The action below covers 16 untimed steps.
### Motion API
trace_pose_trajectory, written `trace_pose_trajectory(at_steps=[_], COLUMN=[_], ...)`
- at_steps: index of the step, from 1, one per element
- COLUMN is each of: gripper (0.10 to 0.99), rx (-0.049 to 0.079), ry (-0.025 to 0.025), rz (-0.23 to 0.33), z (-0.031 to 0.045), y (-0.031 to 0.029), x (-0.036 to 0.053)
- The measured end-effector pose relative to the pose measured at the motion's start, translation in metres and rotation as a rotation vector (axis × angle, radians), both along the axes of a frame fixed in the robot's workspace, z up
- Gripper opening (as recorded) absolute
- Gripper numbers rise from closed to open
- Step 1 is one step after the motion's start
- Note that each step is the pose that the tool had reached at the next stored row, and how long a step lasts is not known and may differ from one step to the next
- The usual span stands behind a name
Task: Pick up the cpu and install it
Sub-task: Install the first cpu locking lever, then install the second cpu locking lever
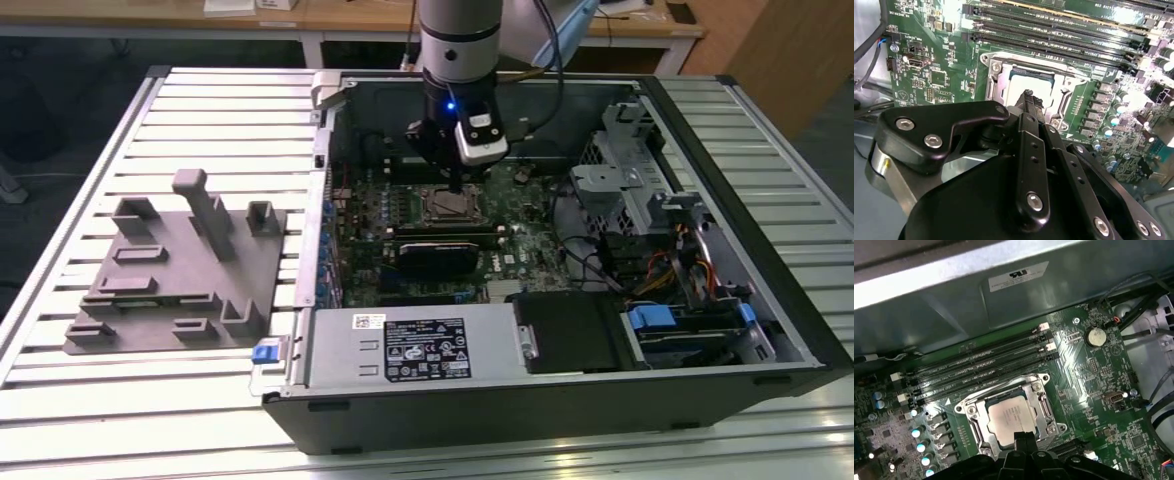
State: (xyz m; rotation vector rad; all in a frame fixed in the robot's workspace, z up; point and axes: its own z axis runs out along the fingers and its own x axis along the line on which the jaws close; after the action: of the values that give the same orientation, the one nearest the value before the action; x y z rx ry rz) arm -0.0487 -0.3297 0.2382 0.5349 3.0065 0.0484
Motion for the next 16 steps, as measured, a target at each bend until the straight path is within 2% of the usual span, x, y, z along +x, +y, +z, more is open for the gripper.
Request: trace_pose_trajectory(at_steps=[7, 16], gripper=[0.106, 0.106], rx=[-0.001, -0.003], ry=[0.0011, 0.0013], rz=[0.042, 0.045], z=[-0.0008, -0.0009], y=[-0.0013, -0.0036], x=[0.0002, 0.0002])
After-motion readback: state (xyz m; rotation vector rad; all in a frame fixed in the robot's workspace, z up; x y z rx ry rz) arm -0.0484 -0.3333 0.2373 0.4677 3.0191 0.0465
